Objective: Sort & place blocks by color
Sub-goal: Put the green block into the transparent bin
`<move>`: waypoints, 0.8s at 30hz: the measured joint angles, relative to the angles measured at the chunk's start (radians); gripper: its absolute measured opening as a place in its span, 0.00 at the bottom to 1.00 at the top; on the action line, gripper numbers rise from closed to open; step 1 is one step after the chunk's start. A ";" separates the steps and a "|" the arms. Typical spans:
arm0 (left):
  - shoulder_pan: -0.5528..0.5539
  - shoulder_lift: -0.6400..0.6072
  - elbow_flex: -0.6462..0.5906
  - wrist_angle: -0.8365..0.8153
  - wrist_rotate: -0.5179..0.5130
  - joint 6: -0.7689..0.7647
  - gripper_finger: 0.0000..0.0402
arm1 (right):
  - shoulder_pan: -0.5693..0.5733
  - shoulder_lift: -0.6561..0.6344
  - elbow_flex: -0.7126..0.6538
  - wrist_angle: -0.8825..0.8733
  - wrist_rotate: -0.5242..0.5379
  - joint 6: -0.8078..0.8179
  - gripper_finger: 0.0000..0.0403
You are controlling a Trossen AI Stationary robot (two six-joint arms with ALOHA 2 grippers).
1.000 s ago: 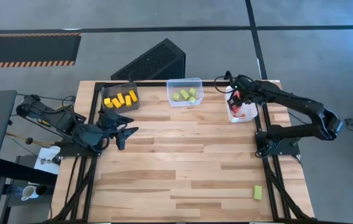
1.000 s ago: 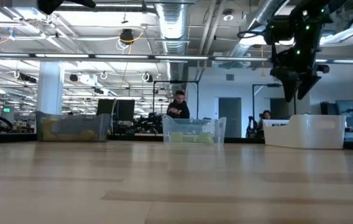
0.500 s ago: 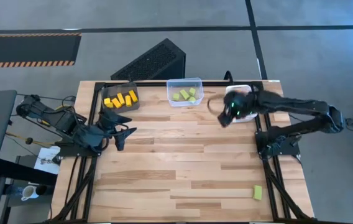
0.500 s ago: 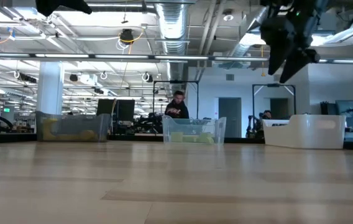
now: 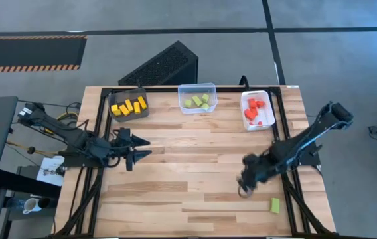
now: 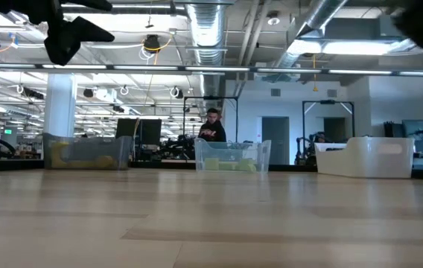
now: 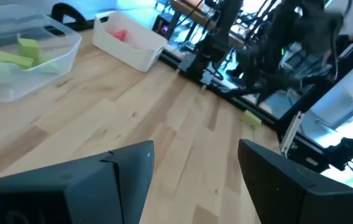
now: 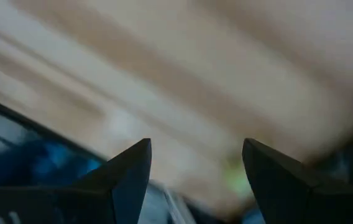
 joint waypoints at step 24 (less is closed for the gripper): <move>0.105 0.000 -0.014 0.061 0.135 0.038 0.54 | 0.197 0.101 -0.428 0.422 -0.502 0.366 0.68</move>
